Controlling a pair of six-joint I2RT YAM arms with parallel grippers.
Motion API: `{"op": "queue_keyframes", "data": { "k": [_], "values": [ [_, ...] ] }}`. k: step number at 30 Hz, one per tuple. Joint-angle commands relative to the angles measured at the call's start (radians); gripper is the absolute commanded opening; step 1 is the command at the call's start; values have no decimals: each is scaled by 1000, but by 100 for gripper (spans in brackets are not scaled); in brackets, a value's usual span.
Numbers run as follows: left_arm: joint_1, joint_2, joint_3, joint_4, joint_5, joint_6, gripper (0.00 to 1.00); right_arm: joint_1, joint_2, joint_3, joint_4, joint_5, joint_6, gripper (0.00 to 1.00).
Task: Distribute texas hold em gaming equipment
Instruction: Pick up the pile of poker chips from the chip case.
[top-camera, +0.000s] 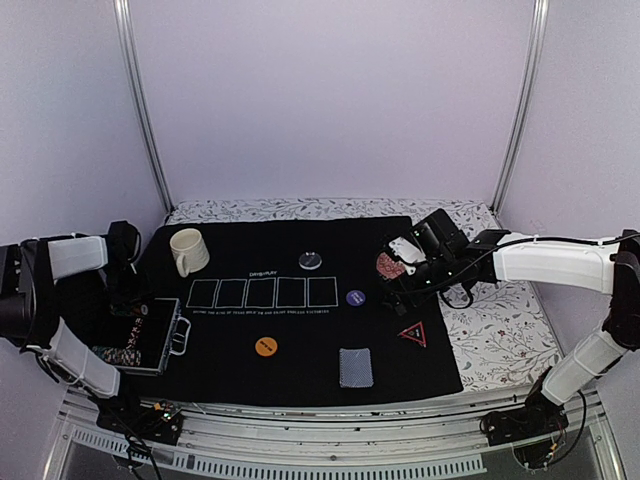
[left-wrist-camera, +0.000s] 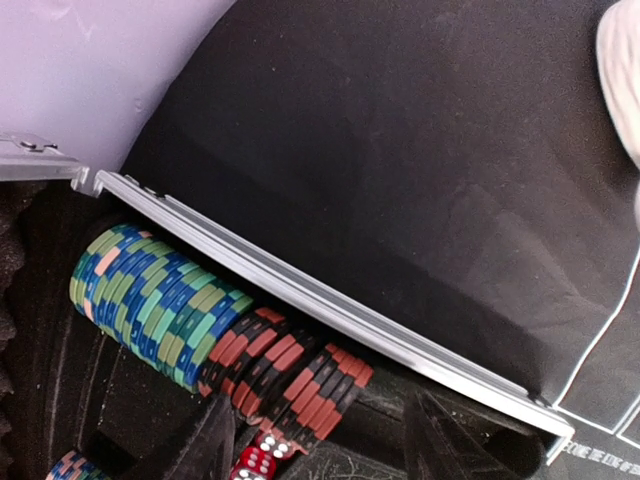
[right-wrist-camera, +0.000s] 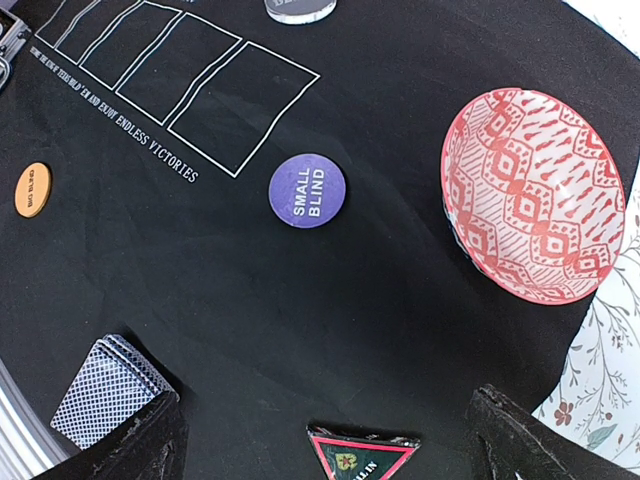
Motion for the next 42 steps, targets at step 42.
{"op": "queue_keyframes", "data": {
  "k": [42],
  "values": [
    [-66,93,42,-18,43,59,46,-8,16,20,-35,-13,-7,99]
  ]
}}
